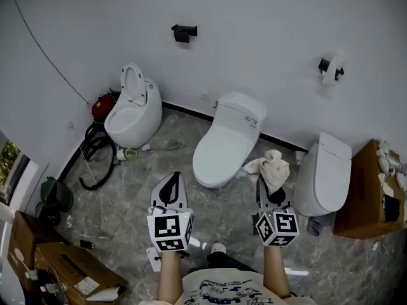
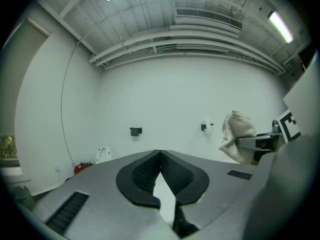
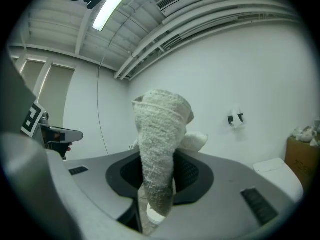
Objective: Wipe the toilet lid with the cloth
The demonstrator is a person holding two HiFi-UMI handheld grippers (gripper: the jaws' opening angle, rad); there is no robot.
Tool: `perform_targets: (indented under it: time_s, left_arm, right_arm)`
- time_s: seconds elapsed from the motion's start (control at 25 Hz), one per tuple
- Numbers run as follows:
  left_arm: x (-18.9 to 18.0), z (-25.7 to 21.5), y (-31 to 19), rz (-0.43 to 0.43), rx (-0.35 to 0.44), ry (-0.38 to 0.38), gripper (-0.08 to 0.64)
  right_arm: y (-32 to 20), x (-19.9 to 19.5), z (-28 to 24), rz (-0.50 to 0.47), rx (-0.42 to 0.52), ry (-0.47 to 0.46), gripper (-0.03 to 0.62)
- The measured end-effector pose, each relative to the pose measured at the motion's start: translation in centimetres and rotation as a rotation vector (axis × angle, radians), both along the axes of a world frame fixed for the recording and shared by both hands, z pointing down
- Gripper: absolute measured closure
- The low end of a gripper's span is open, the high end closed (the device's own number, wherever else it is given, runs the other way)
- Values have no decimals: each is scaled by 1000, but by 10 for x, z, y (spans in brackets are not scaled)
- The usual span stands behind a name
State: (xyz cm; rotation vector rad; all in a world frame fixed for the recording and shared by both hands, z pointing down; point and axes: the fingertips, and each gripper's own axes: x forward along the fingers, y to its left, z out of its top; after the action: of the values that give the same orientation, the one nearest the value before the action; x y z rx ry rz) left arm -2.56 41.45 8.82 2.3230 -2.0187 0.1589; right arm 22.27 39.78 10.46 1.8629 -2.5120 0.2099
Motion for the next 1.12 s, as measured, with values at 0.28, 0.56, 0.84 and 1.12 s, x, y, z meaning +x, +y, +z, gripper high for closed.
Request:
perform_targets:
  time_s: [0.28, 0.56, 0.84, 1.12]
  left_arm:
    - [15, 6, -56, -28, -24, -10, 557]
    - [19, 23, -100, -25, -61, -21, 557]
    - [13, 36, -168, -3, -64, -6, 557]
    - [-4, 39, -265, 20, -57, 7, 557]
  right_arm:
    - [-62, 24, 7, -4, -18, -16, 480]
    - [-107, 31, 28, 5, -55, -28, 480]
    - [-169, 23, 39, 22, -63, -7, 480]
    - [-261, 4, 38, 37, -51, 12, 480]
